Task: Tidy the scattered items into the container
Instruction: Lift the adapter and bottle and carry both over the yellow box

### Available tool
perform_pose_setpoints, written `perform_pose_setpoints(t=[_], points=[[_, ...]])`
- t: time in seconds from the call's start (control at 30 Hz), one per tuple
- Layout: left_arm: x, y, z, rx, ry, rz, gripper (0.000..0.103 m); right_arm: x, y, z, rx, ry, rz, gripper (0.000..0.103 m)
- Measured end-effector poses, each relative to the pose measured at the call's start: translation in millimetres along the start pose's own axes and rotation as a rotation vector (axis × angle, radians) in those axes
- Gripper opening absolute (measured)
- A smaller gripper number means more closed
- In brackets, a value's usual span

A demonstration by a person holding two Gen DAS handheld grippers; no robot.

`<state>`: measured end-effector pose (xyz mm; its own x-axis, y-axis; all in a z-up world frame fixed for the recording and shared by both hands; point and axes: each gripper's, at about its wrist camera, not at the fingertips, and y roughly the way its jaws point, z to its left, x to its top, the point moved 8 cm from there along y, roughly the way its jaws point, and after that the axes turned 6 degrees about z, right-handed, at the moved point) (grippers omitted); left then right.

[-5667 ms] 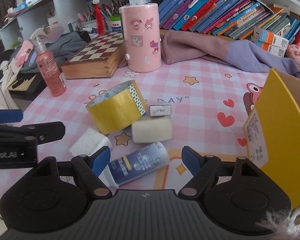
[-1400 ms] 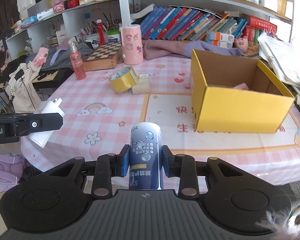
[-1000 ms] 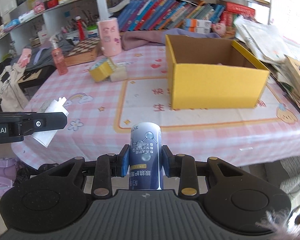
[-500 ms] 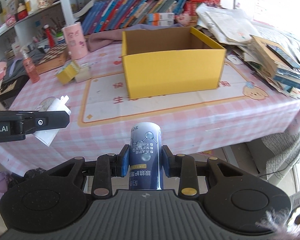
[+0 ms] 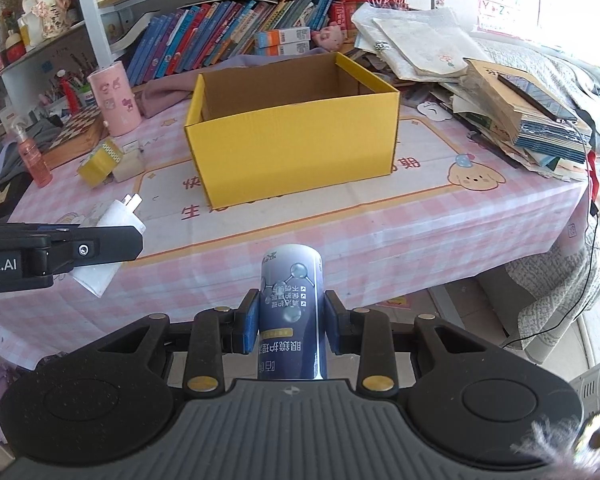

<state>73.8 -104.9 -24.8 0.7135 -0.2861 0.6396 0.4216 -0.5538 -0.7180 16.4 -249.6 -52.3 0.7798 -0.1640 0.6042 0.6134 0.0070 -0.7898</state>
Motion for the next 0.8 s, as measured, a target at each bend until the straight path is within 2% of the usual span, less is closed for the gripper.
perform_pose_setpoints(t=[0.37, 0.8], points=[[18.4, 14.8, -11.3, 0.008, 0.009, -0.003, 0.042, 19.2, 9.3, -17.9, 0.013, 0.002, -0.008, 0.031], [66.7, 22.2, -15.4, 0.056, -0.002, -0.081, 0.042, 73.4, 19.8, -33.7, 0.064, -0.068, -0.069, 0.031]])
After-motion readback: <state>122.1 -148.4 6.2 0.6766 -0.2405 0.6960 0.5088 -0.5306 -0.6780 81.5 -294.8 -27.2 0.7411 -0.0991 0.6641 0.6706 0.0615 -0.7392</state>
